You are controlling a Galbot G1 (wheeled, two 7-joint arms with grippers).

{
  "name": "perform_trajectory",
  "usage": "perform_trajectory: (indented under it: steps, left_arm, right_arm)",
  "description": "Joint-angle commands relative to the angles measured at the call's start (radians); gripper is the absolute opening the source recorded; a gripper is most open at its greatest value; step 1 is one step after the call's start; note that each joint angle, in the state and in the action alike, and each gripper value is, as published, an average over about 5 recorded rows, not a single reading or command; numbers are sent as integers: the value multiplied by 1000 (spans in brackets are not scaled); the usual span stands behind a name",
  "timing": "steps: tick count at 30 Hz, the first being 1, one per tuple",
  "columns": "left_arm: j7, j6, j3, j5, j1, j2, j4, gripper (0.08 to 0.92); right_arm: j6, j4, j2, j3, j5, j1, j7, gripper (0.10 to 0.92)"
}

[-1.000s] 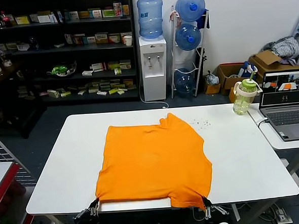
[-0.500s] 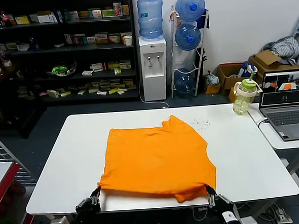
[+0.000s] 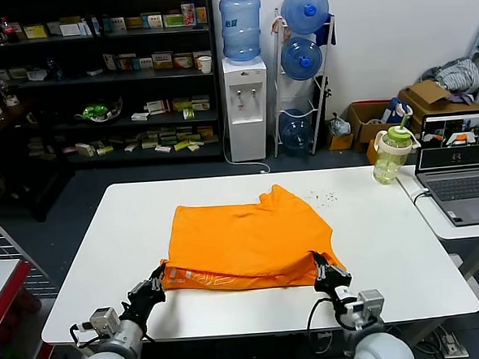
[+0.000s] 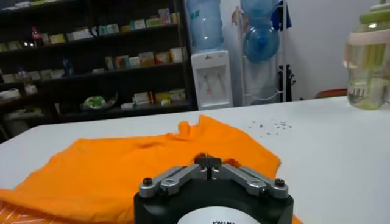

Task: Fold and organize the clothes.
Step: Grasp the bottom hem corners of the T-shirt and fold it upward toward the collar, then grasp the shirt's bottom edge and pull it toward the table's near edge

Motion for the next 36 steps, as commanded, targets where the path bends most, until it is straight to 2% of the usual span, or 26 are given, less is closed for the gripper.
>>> perform_trajectory:
  steps: [1,4,8,18,22,27,31,36]
  left_arm:
    - [-6,-1,37,12,-105,-4,83,94]
    - [-14,4,44,35,-113,-8,98,97]
    - [-15,23,45,68,-102,-10,96,143]
    - [-14,31,4,105,35,7,46,424]
    - [11,25,-2,107,83,-2,92,546]
    - [57,7,3,96,67,-25,160,684]
    - [69,7,12,88,20,-34,181,790]
    - [67,21,18,80,-27,-36,183,821]
  right_arm:
    - [-29,-100,1,-64,26,143,10,125]
    - [-25,-111,9,-64,15,142,-3,137]
    - [-11,-104,11,-46,-3,120,-24,225]
    - [1,-20,-64,119,-40,-80,-97,520]
    - [-29,-31,-98,181,-26,-154,-128,632]
    - [-45,-63,-110,211,4,-167,-144,771]
    - [-56,-74,-103,201,20,-141,-147,818]
    - [-71,-78,-92,173,31,-107,-148,822]
